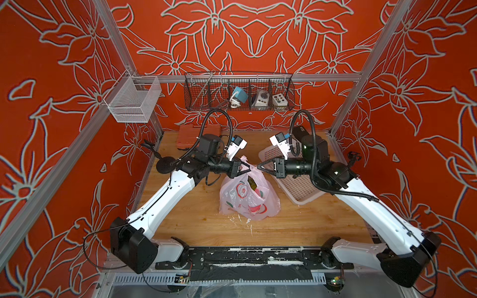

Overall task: Place the pineapple into a plastic bag & tie a knot
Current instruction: Cross the plastic bag at the center of the board.

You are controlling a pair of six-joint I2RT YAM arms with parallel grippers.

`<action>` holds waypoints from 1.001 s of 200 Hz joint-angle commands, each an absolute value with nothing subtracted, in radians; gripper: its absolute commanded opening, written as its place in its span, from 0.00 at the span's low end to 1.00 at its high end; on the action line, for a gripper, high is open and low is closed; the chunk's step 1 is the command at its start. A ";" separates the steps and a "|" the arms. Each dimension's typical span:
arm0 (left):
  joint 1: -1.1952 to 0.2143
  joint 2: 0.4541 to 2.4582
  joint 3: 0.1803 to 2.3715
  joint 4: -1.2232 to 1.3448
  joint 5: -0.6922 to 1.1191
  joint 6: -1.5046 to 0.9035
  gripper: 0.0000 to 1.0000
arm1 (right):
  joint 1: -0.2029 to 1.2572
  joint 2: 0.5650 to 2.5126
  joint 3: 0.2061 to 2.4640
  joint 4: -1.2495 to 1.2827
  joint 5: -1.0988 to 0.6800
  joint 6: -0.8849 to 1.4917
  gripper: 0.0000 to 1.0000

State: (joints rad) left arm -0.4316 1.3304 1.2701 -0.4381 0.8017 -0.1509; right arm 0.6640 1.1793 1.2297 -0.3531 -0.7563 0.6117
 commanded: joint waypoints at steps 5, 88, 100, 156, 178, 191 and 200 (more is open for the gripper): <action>-0.400 1.306 1.237 -0.442 0.574 -0.225 0.00 | 0.772 1.158 1.152 -0.272 -0.727 0.659 0.00; -0.401 1.261 1.255 -0.440 0.710 -0.289 0.00 | 0.814 1.434 1.082 -0.221 -0.648 0.567 0.00; -0.402 1.258 1.249 -0.463 0.722 -0.287 0.00 | 0.813 1.454 1.102 -0.215 -0.631 0.558 0.00; -0.403 1.230 1.223 -0.590 0.713 -0.254 0.12 | 0.806 1.516 1.152 -0.180 -0.619 0.563 0.00; -0.403 1.217 1.226 -0.636 0.701 -0.237 0.21 | 0.794 1.493 1.143 -0.170 -0.617 0.569 0.00; -0.403 1.211 1.226 -0.649 0.698 -0.233 0.26 | 0.786 1.475 1.137 -0.160 -0.623 0.573 0.00; -0.403 1.209 1.227 -0.655 0.698 -0.231 0.28 | 0.784 1.466 1.135 -0.159 -0.624 0.573 0.00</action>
